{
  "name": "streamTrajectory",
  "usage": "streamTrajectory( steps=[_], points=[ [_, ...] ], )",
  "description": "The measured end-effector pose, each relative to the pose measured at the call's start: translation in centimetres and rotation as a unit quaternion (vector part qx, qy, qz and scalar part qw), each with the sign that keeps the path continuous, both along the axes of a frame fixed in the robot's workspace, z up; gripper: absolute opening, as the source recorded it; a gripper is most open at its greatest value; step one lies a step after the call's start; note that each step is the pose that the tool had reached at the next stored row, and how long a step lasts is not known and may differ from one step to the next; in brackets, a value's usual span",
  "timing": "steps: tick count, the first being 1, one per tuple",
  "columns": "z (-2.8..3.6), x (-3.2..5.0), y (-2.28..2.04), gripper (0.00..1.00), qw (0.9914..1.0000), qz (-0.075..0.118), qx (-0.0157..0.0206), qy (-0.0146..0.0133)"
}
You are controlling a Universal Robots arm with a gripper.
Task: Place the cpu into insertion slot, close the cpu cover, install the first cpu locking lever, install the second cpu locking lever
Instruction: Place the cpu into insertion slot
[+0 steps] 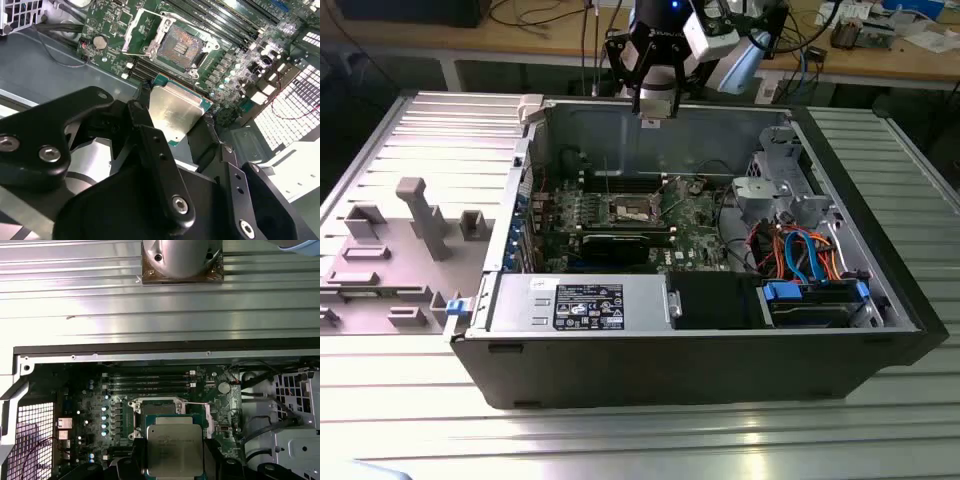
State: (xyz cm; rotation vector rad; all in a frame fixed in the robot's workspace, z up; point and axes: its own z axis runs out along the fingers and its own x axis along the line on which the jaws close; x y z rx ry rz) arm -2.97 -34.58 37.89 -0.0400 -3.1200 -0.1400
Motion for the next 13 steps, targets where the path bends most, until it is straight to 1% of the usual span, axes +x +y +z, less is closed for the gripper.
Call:
streamTrajectory(
  steps=[5, 9, 13],
  points=[
    [-0.01, 0.0, -0.01, 0.54, 1.0, 0.0, 0.0001, -0.0001],
    [-0.01, 0.0, -0.18, 0.54, 1.0, 0.0, 0.0001, 0.0],
    [-0.01, 0.0, -0.2, 0.54, 1.0, -0.002, -0.0014, 0.0]
  ],
)
